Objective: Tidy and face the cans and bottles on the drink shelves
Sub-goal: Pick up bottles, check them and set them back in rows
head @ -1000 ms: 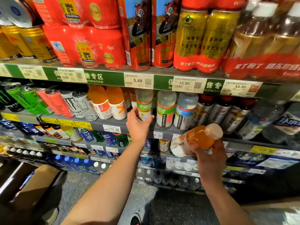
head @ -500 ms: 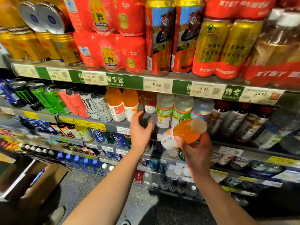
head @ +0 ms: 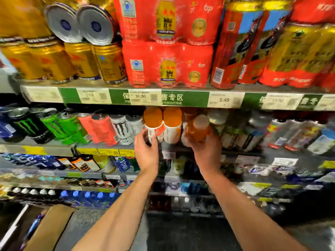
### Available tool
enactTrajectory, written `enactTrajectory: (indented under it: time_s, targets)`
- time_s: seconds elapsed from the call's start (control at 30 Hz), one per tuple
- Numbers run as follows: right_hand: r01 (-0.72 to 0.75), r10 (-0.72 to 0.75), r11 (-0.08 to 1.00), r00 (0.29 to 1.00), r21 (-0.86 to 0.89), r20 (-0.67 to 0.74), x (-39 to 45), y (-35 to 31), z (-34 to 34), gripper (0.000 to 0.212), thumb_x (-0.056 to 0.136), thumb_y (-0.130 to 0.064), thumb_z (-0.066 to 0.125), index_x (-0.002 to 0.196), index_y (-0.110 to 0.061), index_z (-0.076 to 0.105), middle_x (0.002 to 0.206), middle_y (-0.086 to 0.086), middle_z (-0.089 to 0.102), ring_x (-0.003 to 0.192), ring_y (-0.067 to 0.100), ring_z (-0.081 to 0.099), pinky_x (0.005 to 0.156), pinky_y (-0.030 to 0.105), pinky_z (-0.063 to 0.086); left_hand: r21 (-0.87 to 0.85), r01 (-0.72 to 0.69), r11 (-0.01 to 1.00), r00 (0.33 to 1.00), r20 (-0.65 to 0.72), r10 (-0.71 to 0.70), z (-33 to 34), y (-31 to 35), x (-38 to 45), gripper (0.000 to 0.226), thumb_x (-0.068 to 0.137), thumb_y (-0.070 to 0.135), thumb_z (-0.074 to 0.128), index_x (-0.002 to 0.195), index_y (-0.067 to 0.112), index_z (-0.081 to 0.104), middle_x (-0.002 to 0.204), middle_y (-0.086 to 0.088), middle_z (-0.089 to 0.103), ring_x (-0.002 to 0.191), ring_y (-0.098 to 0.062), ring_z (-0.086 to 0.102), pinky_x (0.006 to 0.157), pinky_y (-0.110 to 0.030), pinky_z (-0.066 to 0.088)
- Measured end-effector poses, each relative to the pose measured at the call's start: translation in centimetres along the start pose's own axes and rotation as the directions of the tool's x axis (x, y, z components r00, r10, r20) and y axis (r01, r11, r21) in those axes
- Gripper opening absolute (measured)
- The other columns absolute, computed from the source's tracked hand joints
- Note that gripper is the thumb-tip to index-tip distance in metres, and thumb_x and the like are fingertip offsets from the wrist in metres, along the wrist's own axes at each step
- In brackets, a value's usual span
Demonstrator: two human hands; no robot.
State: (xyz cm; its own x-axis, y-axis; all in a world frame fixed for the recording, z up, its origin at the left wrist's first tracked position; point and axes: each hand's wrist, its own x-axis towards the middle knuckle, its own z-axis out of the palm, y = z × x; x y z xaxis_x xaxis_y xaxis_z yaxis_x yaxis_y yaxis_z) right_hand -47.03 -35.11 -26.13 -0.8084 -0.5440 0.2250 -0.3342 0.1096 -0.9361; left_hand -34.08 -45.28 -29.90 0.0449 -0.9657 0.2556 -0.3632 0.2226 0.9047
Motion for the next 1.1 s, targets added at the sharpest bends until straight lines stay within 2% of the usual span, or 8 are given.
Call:
enactTrajectory:
  time_s: [0.17,0.3,0.37,0.5,0.6,0.8,1.03,1.1]
  targets:
    - [0.026,-0.039,0.974,0.998,-0.224,-0.054,0.6,-1.6,2.4,0.055,0.076,-0.057,0.071,0.114,-0.019,0.06,0.094,0.007,0.074,0.087,0.031,0.07,0.071,0.044,0.056,-0.058,0.002,0.998,0.99,0.142,0.006,-0.9,-0.7,0.7,0.043,0.092,0.032,0.066,0.129,0.013,0.057,0.116,0.009,0.052,0.103,-0.008,0.051,0.089,-0.017,0.041]
    - [-0.01,-0.006,0.943,0.999,-0.331,-0.047,2.2,-2.3,2.9,0.042,0.086,-0.044,0.074,0.099,-0.005,0.072,0.095,0.016,0.076,0.089,0.032,0.072,0.071,0.028,0.047,-0.161,-0.099,0.982,0.993,0.041,0.107,-0.9,-1.0,0.6,0.042,0.087,0.041,0.059,0.113,0.008,0.066,0.101,0.004,0.062,0.089,-0.005,0.056,0.08,-0.007,0.041]
    - [-0.033,0.019,0.944,0.999,-0.328,-0.046,2.5,-2.4,2.9,0.051,0.084,-0.052,0.072,0.099,-0.003,0.071,0.095,0.014,0.076,0.086,0.029,0.073,0.071,0.034,0.054,-0.127,-0.075,0.989,0.995,0.063,0.084,-1.0,-0.9,0.6,0.035,0.087,0.038,0.059,0.113,0.015,0.066,0.101,0.006,0.061,0.088,-0.003,0.054,0.076,-0.007,0.038]
    - [-0.024,0.043,0.874,0.999,-0.486,0.027,2.8,-2.7,2.4,0.054,0.086,-0.053,0.07,0.093,0.0,0.07,0.094,0.021,0.074,0.088,0.034,0.071,0.077,0.043,0.055,-0.131,-0.06,0.99,0.994,0.078,0.07,-0.6,-1.0,-0.3,0.02,0.091,0.023,0.066,0.109,0.019,0.06,0.1,-0.002,0.063,0.087,-0.023,0.062,0.077,-0.037,0.05]
    - [0.036,0.02,0.817,0.996,-0.575,0.091,2.7,-3.0,1.6,0.055,0.09,-0.054,0.065,0.104,-0.001,0.067,0.103,0.021,0.072,0.097,0.035,0.068,0.075,0.032,0.045,-0.132,-0.073,0.989,0.99,0.112,0.088,0.0,0.1,-1.7,0.018,0.09,0.015,0.067,0.106,0.01,0.061,0.101,-0.007,0.063,0.09,-0.026,0.059,0.075,-0.027,0.041]
    - [0.111,-0.133,0.872,0.991,-0.477,-0.012,1.0,-1.6,-0.9,0.041,0.092,-0.043,0.066,0.112,-0.008,0.06,0.095,0.015,0.071,0.083,0.036,0.067,0.06,0.035,0.04,-0.183,-0.116,0.976,0.955,0.251,0.16,2.4,2.1,-4.1,0.023,0.087,0.027,0.062,0.106,0.014,0.062,0.103,-0.006,0.067,0.094,-0.025,0.061,0.075,-0.033,0.046]
    - [-0.057,0.01,0.981,0.97,-0.187,-0.241,0.9,3.0,-8.6,0.015,0.092,-0.03,0.068,0.098,-0.019,0.06,0.091,-0.002,0.072,0.081,0.016,0.067,0.063,0.022,0.043,-0.224,-0.143,0.964,0.905,0.366,0.219,6.8,4.7,-8.8,0.016,0.085,0.024,0.063,0.099,0.014,0.063,0.092,-0.002,0.065,0.083,-0.023,0.06,0.073,-0.033,0.046]
    - [-0.078,0.03,0.989,0.937,-0.124,-0.347,1.8,4.4,-11.6,0.019,0.091,-0.035,0.069,0.1,-0.021,0.06,0.09,-0.002,0.07,0.081,0.016,0.066,0.068,0.031,0.05,-0.248,-0.143,0.958,0.887,0.398,0.235,8.5,5.6,-10.5,0.018,0.084,0.03,0.06,0.096,0.017,0.062,0.09,-0.001,0.065,0.083,-0.023,0.061,0.074,-0.038,0.05]
